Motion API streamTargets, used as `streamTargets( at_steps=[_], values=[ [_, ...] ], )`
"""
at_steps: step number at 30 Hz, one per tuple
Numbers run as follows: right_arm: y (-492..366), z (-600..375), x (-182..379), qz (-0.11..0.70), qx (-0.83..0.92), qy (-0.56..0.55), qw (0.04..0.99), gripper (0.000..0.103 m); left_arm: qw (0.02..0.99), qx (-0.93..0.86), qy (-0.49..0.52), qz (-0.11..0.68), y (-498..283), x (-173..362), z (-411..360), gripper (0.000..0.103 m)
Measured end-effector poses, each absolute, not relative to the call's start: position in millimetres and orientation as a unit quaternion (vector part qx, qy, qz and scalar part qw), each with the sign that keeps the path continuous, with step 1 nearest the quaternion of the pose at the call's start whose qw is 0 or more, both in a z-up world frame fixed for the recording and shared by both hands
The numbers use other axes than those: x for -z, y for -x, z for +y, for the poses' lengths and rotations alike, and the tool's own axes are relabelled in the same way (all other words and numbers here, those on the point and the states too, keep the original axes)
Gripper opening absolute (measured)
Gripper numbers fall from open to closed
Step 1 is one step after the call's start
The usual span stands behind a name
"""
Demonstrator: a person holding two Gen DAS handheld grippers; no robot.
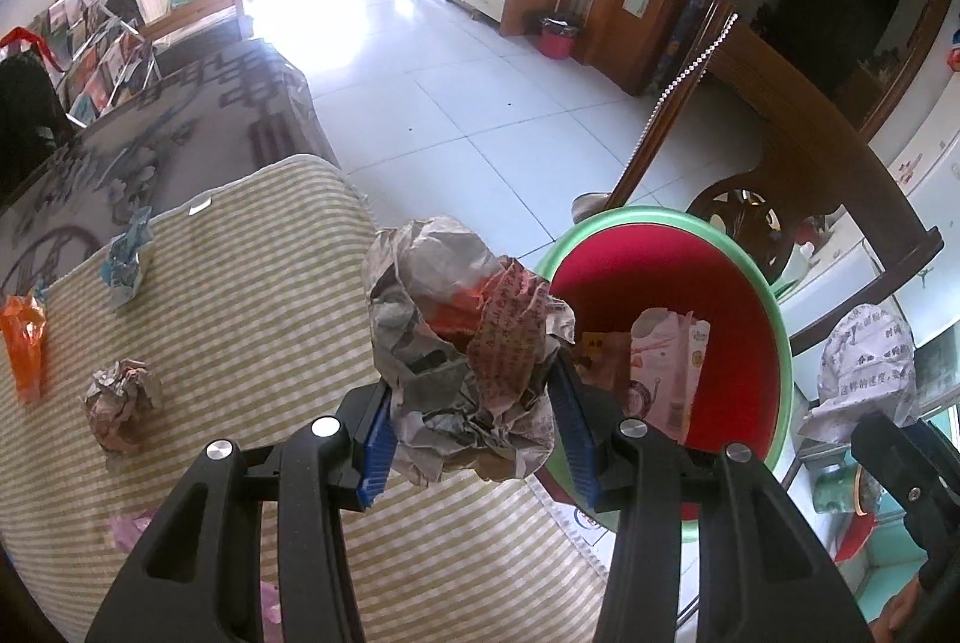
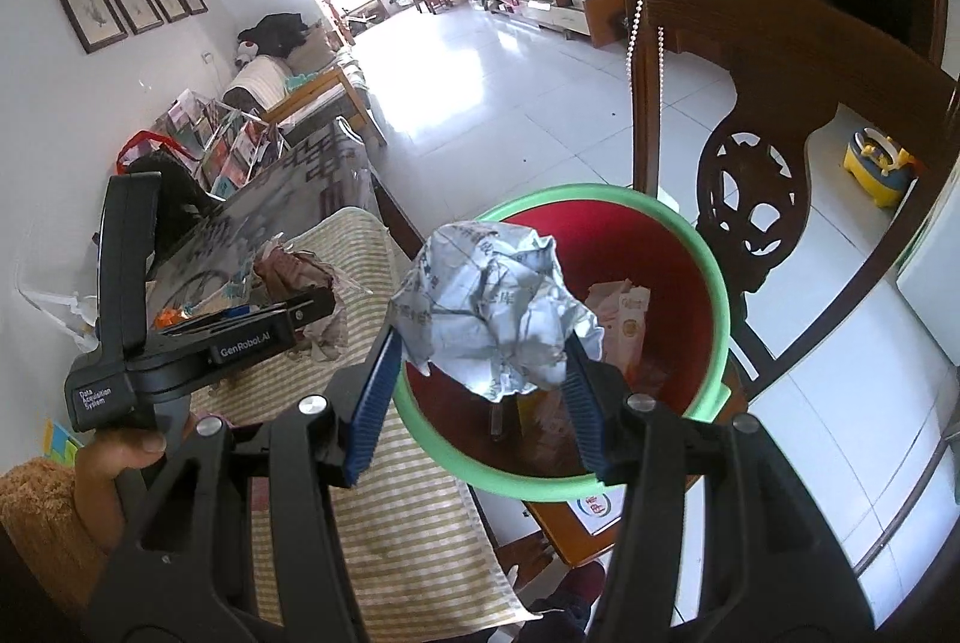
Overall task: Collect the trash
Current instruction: 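Carry the newspaper ball and foil ball over the red bin with both grippers, then open both grippers to drop the paper and foil balls into the bin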
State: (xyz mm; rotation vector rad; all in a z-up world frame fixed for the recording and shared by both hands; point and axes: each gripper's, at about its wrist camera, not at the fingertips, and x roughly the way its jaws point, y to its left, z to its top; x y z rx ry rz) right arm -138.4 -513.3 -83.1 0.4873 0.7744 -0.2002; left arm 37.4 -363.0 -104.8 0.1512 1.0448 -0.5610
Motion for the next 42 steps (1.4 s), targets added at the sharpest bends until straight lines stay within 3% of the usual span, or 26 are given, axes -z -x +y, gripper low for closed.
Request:
streamTargets(
  at_steps=[38,42],
  values=[
    [155,-599,104,0.372,0.159,-0.29,0.867,0.051,0.769,0.35,-0.129,0.519,-18,132,-448,0.045],
    [148,-595,103,0.368,0.156,-0.288,0.87,0.055,0.762,0.352,-0.139,0.526,-21,138,-447,0.05]
  ],
)
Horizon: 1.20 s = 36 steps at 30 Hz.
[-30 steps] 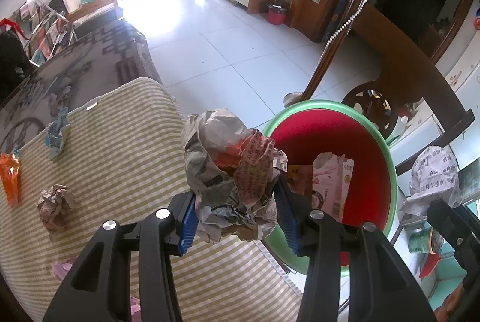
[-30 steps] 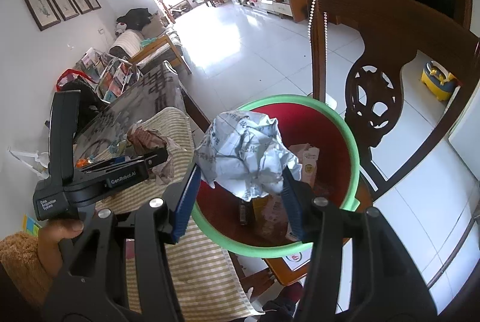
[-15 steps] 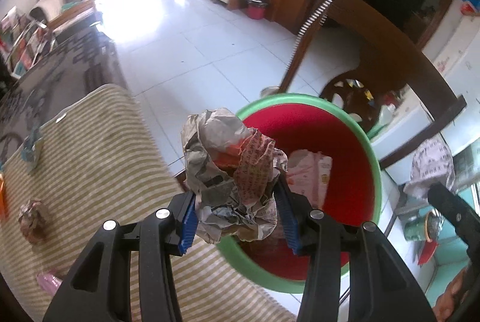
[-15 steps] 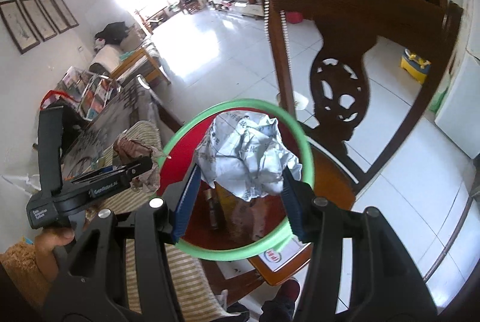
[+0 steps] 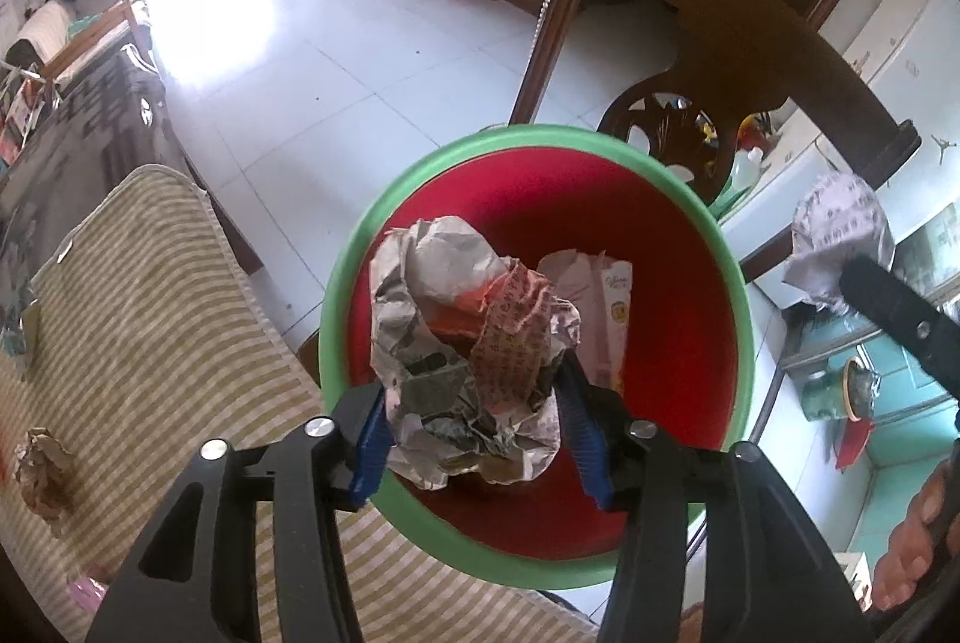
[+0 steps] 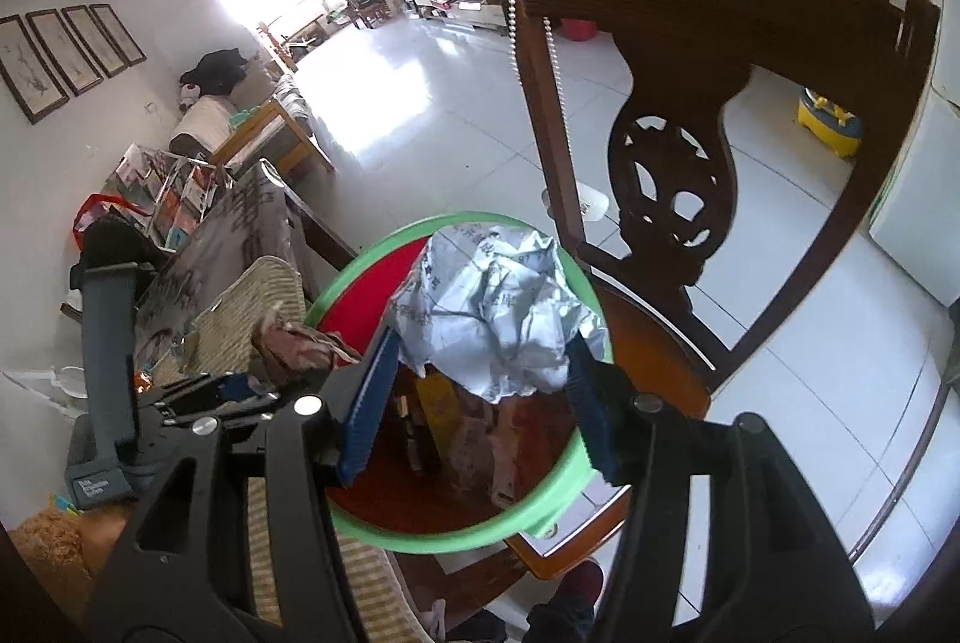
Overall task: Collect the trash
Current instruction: 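Open both grippers to drop the paper and foil balls into the bin, then grasp the orange plastic bag with the left gripper while the right grasps the crumpled brown paper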
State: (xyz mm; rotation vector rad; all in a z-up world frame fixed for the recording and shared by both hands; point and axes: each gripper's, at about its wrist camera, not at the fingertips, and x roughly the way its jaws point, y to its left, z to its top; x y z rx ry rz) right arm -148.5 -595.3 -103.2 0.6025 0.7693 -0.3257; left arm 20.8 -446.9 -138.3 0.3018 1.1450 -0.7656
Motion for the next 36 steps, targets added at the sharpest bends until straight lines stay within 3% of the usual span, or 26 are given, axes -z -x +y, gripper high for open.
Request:
streamTargets(
  at_steps=[2,3,4,5,36],
  values=[
    [148,-596,104,0.364,0.155,-0.292,0.871,0.055,0.758,0.352,-0.142,0.53,-22,140,-447,0.052],
    [149,-597,105,0.362,0.154,-0.294,0.871,0.057,0.757,0.352,-0.142,0.531,-23,140,-447,0.061],
    [150,-597,106,0.361,0.155,-0.298,0.87,0.071,0.758,0.352,-0.141,0.531,-23,138,-447,0.07],
    [152,-598,106,0.357,0.158,-0.302,0.869,0.083,0.761,0.352,-0.139,0.528,-23,136,-447,0.071],
    [182,-538,94,0.36,0.176,-0.286,0.87,0.085,0.774,0.364,-0.115,0.505,0,121,-381,0.072]
  ],
)
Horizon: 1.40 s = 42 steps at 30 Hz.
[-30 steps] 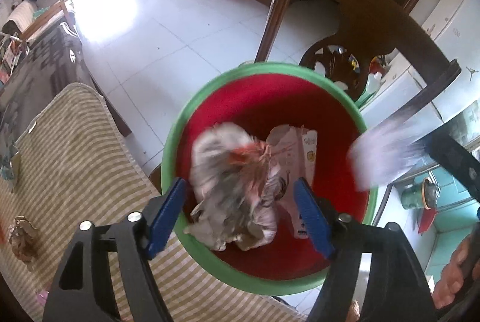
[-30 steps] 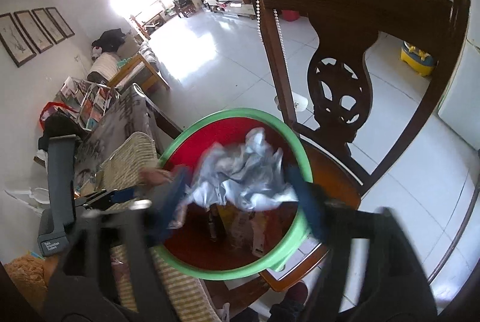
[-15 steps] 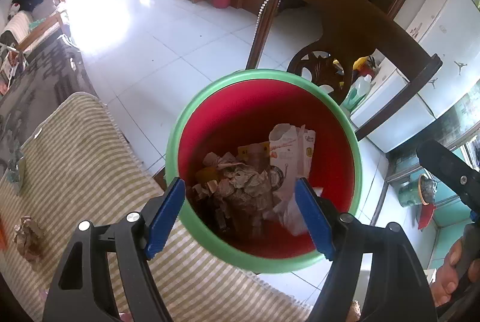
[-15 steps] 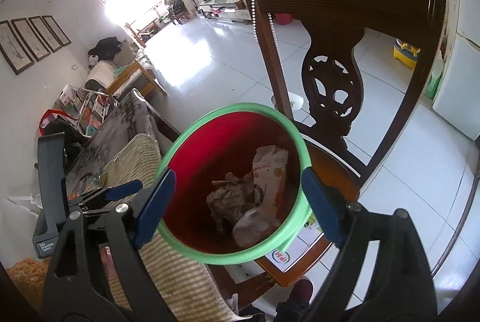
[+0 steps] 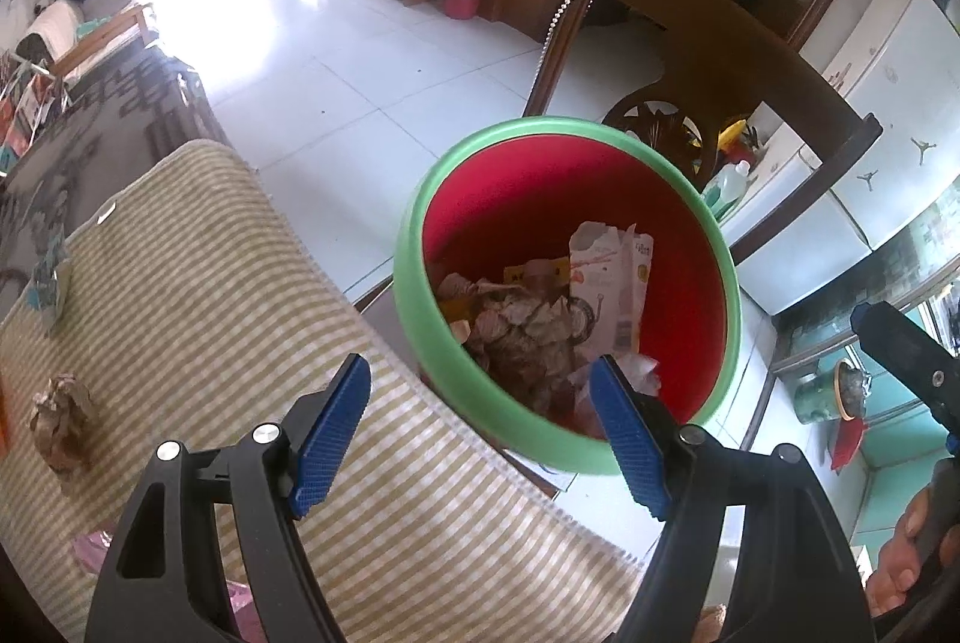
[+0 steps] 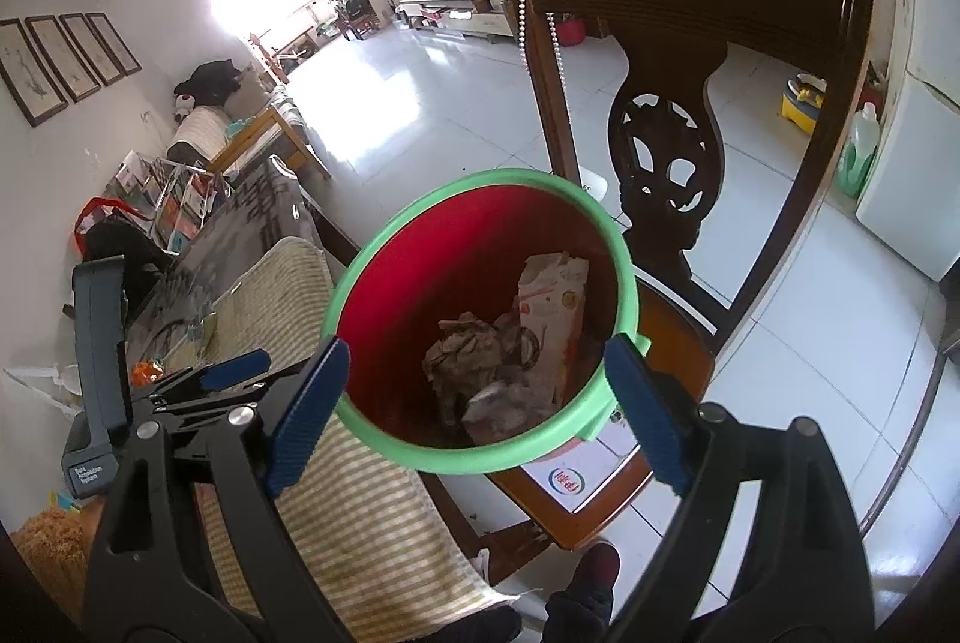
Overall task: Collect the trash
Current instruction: 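Grasp the orange plastic bag with the left gripper while the right grasps the crumpled brown paper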
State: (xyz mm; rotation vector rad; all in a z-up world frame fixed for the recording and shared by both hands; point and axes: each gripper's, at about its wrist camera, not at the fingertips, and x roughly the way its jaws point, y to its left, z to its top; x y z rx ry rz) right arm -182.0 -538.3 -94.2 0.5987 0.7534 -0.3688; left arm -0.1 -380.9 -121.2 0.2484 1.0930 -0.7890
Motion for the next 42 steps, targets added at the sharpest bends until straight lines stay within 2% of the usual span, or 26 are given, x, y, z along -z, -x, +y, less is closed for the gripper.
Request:
streamTargets(
  at_steps=[8,22,30,35,42],
  values=[
    [151,-485,91,0.373,0.149,-0.268,0.876,0.086,0.79,0.35,-0.096,0.494,-10,117,-321,0.072],
    [44,-326,97,0.426,0.018,-0.204,0.881,0.086,0.854,0.162,0.007,0.494,-78,115,-70,0.072],
    [0,-240,118,0.468,-0.04,-0.172,0.866,0.087,0.874,0.068,0.011,0.481,-141,121,44,0.072],
    [-10,-216,129,0.486,-0.045,-0.16,0.858,0.087,0.871,0.081,0.024,0.485,-193,128,55,0.072],
    [-15,-218,129,0.494,-0.014,-0.156,0.855,0.087,0.825,0.092,0.055,0.555,-253,198,25,0.072]
  ],
)
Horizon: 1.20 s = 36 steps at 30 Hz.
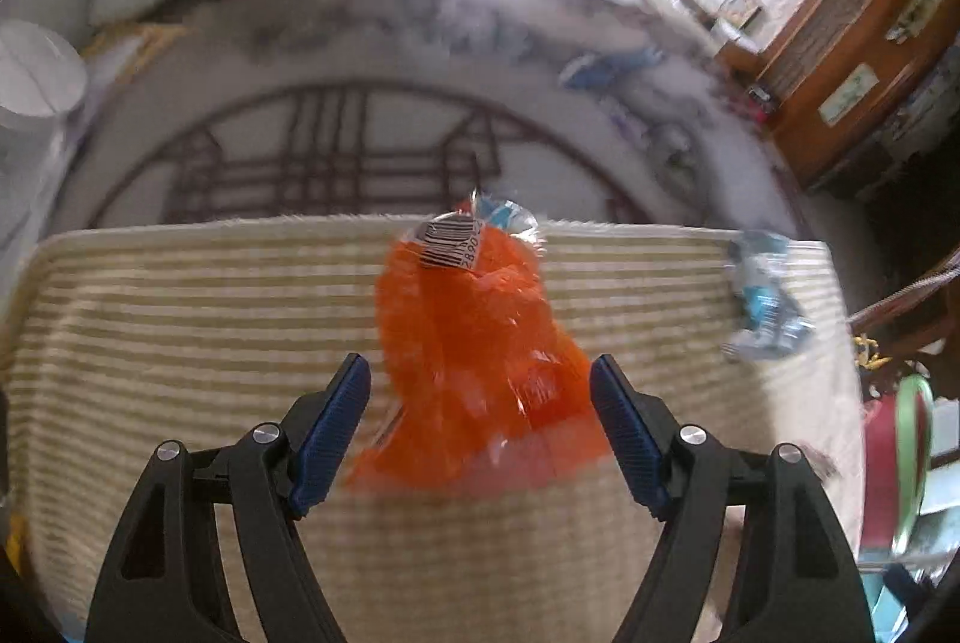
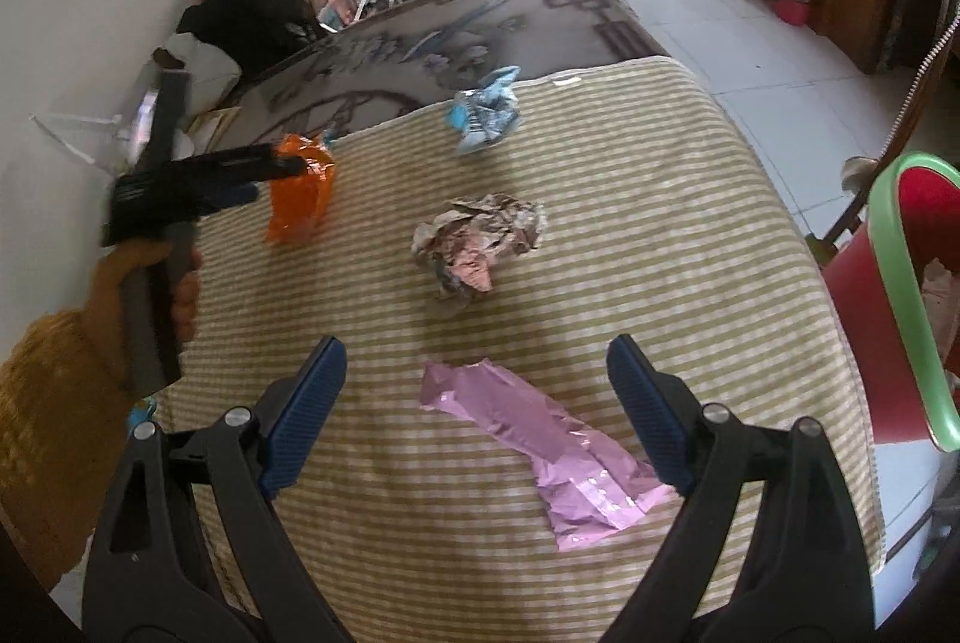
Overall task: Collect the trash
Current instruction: 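Grasp the orange plastic bag with the left gripper while the right grasps the crumpled brown paper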
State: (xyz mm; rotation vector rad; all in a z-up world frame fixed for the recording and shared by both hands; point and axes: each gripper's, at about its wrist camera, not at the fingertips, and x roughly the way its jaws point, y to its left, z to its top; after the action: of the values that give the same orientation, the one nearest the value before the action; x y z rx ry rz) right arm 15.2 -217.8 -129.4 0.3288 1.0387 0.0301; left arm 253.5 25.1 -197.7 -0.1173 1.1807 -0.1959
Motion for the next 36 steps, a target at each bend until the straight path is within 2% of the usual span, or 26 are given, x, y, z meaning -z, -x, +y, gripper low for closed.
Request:
streamTargets(
  at_steps=[3,5,6,10,19,20,22,27,28,29,32,33,36],
  values=[
    [-16,-223,131,0.499,0.002,-0.157,0.852,0.088,0.82,0.087,0.079,0.56,-261,215,18,0.069],
    [-17,-227,134,0.501,0.01,-0.162,0.85,0.088,0.825,0.092,0.079,0.552,-260,216,14,0.062],
    [-18,-228,134,0.501,0.012,-0.162,0.85,0.088,0.825,0.097,0.078,0.551,-259,216,12,0.056],
    [-26,-225,134,0.5,0.01,-0.161,0.851,0.088,0.832,0.105,0.056,0.541,-250,209,7,0.046],
    [-68,-227,140,0.491,-0.004,-0.15,0.858,0.088,0.847,0.135,0.02,0.514,-175,176,32,0.045],
    [-76,-227,142,0.493,-0.007,-0.148,0.857,0.091,0.843,0.139,0.022,0.519,-166,176,34,0.046],
    [-95,-226,154,0.512,-0.019,-0.151,0.845,0.094,0.837,0.142,0.029,0.528,-152,178,37,0.046],
    [-129,-225,199,0.547,-0.021,-0.191,0.815,0.094,0.826,0.145,0.034,0.543,-129,184,35,0.047],
    [-132,-222,206,0.556,-0.018,-0.186,0.81,0.087,0.825,0.147,0.033,0.544,-127,185,35,0.047],
    [-135,-219,213,0.566,-0.016,-0.184,0.804,0.066,0.824,0.15,0.033,0.546,-127,185,33,0.047],
    [-132,-215,210,0.557,-0.028,-0.195,0.807,0.044,0.828,0.155,0.034,0.538,-125,179,29,0.047],
    [-129,-213,204,0.549,-0.028,-0.187,0.814,0.04,0.83,0.155,0.036,0.535,-125,177,28,0.047],
    [-117,-213,186,0.527,-0.035,-0.184,0.829,0.038,0.834,0.156,0.038,0.528,-126,171,25,0.047]
  ],
)
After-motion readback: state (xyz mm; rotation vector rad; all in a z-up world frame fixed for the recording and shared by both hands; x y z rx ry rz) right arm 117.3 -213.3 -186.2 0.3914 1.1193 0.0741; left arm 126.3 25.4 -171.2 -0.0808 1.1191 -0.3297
